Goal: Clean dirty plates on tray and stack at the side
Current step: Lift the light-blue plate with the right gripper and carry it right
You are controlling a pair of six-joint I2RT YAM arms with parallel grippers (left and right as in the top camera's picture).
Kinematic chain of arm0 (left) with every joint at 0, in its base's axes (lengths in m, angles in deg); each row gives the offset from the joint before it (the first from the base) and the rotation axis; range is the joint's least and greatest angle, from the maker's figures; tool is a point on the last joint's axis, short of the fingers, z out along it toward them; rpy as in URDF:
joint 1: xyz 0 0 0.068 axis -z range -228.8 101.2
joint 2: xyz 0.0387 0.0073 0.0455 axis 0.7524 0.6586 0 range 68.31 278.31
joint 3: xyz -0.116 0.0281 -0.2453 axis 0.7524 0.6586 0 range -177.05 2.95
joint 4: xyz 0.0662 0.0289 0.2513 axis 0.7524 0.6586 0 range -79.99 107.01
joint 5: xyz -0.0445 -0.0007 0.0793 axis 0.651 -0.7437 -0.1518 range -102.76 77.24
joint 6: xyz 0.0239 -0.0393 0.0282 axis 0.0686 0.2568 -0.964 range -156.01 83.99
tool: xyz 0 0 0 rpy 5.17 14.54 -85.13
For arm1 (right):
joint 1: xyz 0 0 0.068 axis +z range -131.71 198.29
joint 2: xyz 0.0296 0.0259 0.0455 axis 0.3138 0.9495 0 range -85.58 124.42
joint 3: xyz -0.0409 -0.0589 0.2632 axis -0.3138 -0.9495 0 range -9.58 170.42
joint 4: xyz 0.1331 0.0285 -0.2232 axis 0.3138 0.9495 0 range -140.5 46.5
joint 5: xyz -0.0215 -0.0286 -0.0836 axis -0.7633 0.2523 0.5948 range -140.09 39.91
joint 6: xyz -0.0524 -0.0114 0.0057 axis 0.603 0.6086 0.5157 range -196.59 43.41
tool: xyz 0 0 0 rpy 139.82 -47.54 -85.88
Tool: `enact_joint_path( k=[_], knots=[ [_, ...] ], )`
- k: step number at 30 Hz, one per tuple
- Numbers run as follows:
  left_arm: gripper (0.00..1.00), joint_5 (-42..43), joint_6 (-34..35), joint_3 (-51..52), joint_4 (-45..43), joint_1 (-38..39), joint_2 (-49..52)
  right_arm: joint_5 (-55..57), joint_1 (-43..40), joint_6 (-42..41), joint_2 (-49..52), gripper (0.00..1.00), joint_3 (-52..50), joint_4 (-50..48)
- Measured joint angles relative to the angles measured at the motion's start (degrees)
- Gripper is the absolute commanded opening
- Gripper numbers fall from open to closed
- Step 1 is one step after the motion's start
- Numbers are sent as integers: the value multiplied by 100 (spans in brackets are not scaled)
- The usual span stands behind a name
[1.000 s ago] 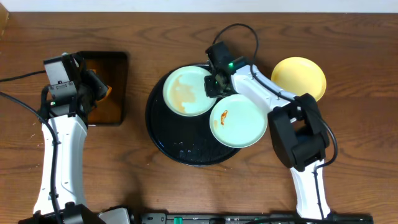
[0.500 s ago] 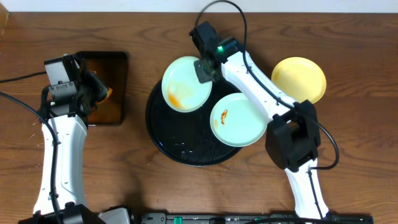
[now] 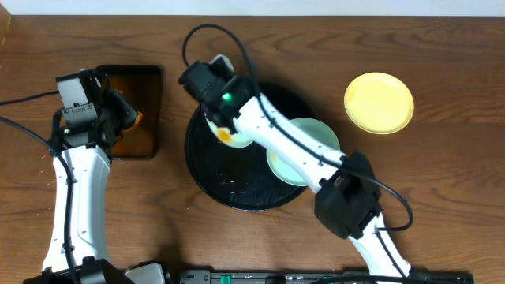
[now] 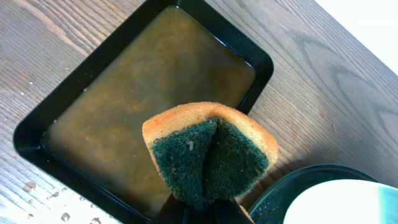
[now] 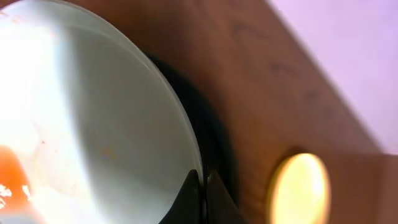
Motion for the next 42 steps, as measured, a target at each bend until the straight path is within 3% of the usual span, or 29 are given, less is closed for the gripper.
enact_joint_path(
  k=[8,26,34,42],
  knots=[
    [8,2,0,0,0,-2,0,1344,361,422,0,1,490,188],
    [8,0,0,0,4,-2,63,1945,476,651,2,1,868,684],
    [8,2,0,0,11,0,166,-68,146,-164,15,1,1248,1628],
    [8,0,0,0,66,-2,166,-4017,-2168,-553,9,1,2050,2245]
  ],
)
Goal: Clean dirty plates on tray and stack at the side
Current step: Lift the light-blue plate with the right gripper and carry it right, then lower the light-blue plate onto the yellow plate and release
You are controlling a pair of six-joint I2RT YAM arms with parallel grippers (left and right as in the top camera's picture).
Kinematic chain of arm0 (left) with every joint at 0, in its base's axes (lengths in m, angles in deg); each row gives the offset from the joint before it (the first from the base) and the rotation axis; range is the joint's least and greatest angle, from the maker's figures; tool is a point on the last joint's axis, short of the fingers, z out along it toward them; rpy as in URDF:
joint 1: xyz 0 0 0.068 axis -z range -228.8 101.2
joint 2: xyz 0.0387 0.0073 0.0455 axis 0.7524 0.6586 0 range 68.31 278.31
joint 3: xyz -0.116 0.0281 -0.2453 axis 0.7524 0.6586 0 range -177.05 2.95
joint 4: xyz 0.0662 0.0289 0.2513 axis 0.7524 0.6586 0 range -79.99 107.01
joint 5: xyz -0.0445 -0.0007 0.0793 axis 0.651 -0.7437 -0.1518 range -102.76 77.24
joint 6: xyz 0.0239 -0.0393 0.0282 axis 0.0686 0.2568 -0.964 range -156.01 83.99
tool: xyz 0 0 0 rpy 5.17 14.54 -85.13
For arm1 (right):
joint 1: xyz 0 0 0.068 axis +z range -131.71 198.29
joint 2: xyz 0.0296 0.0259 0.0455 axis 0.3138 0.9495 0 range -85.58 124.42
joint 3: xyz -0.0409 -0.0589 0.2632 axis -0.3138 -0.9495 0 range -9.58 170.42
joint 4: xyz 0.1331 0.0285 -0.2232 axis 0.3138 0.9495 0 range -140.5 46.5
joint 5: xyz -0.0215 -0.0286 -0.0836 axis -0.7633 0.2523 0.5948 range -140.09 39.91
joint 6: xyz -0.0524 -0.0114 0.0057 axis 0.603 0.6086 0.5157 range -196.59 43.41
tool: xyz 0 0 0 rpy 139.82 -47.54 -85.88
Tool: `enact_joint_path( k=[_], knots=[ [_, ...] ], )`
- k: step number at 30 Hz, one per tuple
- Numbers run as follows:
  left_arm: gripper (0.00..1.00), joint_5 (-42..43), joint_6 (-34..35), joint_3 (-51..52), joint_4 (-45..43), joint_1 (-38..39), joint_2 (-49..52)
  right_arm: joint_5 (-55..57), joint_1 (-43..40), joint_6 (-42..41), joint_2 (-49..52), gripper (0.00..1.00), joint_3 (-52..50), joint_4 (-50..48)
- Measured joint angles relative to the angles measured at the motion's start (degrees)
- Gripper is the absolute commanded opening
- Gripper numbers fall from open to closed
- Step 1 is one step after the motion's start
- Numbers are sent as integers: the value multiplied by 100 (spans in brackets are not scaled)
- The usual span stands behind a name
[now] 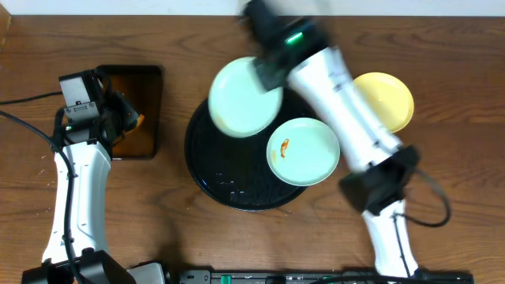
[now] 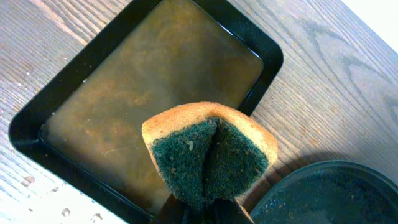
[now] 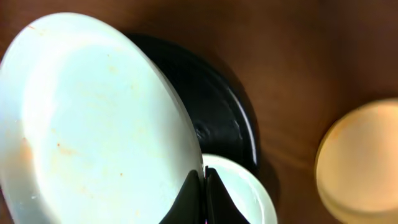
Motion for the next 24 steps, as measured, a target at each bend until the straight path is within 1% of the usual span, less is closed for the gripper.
enact_joint_path(
  k=[3,5,7,11,13,18,21,23,24],
  knots=[
    [8,2,0,0,9,2,0,-973,-1058,50,2,1,-81,168],
    [8,2,0,0,11,0,0,-1325,-1659,107,0,1,-162,214],
    [8,2,0,0,9,2,0,-1569,-2282,160,2,1,-334,236],
    [8,2,0,0,9,2,0,-1790,-3161,267,2,1,-763,179],
    [8,2,0,0,9,2,0,-1812,-3552,286,0,1,-1073,-61],
    [8,2,0,0,7,2,0,-1801,-4256,254,0,1,-1867,-518],
    [8,2,0,0,7,2,0,-1781,-4516,243,0,1,-2214,-699],
    [8,0,0,0,4,0,0,-1768,-4618,240,0,5,-2382,-802],
    [8,0,0,0,2,0,0,-1759,-4640,238,0,5,-2439,-824]
  ],
)
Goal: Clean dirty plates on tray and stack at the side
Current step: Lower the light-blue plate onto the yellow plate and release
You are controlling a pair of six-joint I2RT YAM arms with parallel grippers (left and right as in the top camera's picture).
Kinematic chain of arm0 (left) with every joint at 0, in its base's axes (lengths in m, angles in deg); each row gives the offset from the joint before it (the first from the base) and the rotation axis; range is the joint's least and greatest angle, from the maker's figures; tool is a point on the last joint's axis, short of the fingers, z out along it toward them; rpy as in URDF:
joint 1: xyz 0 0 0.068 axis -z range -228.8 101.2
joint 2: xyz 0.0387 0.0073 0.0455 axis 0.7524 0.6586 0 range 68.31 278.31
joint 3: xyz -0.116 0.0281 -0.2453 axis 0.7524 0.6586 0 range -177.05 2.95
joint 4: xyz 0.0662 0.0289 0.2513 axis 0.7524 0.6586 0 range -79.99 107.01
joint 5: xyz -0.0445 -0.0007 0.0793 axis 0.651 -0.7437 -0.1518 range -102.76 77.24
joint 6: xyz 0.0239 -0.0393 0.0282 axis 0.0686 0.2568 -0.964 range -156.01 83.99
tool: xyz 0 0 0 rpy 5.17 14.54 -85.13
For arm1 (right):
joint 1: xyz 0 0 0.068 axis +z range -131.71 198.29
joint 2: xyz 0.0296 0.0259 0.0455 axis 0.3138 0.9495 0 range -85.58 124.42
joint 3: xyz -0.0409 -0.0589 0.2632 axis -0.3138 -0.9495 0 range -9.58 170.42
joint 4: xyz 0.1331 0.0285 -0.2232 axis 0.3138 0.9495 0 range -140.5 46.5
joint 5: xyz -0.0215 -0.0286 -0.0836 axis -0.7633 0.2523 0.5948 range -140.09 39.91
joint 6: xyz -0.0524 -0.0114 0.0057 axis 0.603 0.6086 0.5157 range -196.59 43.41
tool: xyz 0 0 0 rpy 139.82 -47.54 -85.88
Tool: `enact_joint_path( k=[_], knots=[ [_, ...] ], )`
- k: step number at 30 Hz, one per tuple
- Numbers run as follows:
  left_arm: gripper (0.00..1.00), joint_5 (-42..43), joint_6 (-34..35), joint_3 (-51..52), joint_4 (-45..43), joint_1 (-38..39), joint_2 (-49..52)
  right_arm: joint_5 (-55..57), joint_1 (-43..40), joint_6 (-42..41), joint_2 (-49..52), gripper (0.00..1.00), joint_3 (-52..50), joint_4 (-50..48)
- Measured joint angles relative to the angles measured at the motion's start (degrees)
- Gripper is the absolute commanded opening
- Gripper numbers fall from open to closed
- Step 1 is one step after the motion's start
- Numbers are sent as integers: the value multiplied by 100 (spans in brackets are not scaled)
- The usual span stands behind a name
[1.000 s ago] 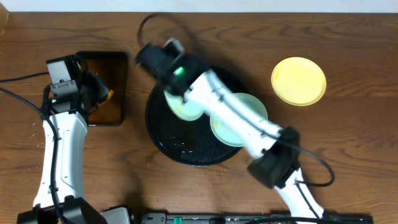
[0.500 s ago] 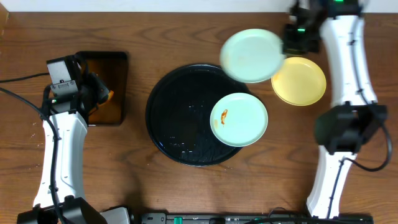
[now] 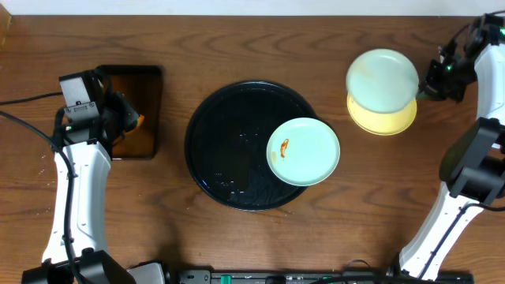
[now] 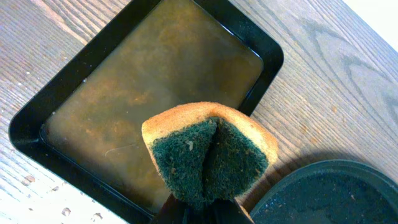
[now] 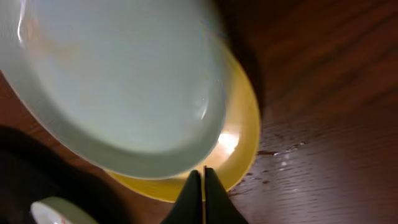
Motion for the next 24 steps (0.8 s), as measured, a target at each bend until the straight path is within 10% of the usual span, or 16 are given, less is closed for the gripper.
enact_joint_path(
  k=[12,24],
  knots=[
    [8,0,0,0,-2,2,0,35,459,44,-184,15,-46,74],
    [8,2,0,0,2,2,0,1036,723,-286,-302,1,-581,-1615]
  ],
)
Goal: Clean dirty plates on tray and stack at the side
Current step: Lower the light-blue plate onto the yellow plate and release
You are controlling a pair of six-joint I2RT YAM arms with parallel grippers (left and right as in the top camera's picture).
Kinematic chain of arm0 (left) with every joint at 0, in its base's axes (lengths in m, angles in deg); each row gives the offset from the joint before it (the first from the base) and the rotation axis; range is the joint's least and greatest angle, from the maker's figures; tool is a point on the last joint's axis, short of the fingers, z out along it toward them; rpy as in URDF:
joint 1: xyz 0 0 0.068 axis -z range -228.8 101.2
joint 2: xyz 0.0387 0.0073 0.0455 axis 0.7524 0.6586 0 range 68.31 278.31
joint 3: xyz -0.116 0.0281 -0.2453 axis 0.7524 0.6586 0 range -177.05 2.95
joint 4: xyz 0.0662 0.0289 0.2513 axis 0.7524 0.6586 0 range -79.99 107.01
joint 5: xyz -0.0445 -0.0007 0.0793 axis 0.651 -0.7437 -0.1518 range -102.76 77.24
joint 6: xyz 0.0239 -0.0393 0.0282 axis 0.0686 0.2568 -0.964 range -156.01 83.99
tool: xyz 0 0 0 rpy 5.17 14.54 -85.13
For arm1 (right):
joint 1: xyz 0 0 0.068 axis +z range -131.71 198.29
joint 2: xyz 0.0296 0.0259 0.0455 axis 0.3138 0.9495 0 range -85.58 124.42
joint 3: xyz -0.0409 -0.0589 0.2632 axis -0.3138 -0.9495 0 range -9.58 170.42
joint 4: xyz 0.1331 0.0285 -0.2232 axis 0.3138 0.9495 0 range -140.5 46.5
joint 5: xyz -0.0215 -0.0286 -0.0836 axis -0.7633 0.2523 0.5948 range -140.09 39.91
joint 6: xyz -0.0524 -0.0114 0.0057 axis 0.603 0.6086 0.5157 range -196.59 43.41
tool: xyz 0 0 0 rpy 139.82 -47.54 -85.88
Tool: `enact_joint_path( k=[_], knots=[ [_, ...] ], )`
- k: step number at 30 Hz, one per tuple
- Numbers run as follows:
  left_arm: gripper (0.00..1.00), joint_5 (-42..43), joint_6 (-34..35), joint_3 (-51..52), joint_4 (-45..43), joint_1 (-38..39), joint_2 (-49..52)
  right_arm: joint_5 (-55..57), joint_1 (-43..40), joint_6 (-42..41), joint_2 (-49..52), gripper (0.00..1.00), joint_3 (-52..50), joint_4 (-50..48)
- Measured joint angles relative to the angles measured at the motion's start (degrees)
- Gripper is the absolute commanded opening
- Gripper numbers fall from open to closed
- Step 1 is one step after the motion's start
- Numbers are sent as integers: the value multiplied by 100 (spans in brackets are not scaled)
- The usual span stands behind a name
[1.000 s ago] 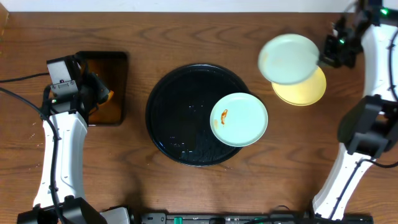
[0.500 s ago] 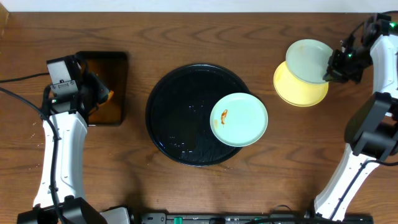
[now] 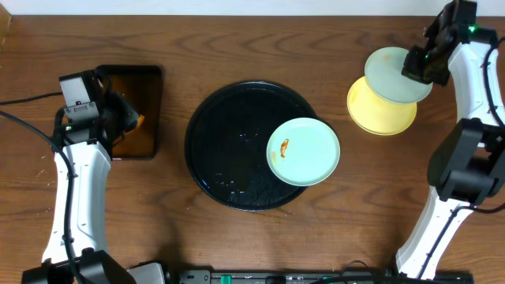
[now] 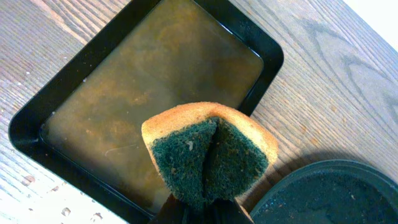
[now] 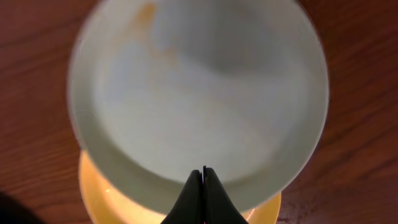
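Note:
My right gripper (image 3: 419, 63) is shut on the rim of a pale green plate (image 3: 397, 74), holding it above the yellow plate (image 3: 380, 113) at the right side of the table; in the right wrist view the green plate (image 5: 199, 93) covers most of the yellow plate (image 5: 124, 202). A second pale green plate (image 3: 304, 151) with an orange smear lies on the right part of the round black tray (image 3: 229, 158). My left gripper (image 4: 202, 208) is shut on a folded yellow-and-green sponge (image 4: 208, 152) beside the dark basin (image 4: 149, 93).
The black rectangular basin (image 3: 134, 110) of brownish water sits at the left on the wooden table (image 3: 237, 237). The tray's rim (image 4: 323, 186) shows at the lower right of the left wrist view. Cables lie at the table's left edge.
My right gripper has carried the green plate a little farther right and back; it now sits over the upper right of the yellow plate, seen face on. The left arm has not moved.
First my right gripper gripped the rim of a smeared plate at the tray's upper left. Then the plate was raised over the tray's back edge. After that it hung over the yellow plate at the right, and now it is still held there. The left gripper kept the sponge by the basin.

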Motion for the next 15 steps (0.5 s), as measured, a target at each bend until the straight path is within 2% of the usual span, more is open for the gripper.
enact_joint_path(
  k=[8,15],
  knots=[
    [8,0,0,0,-4,0,0,96,188,-17,168,1,-778,-188],
    [8,-2,0,0,-4,-2,0,103,490,-17,197,1,-844,380]
  ],
)
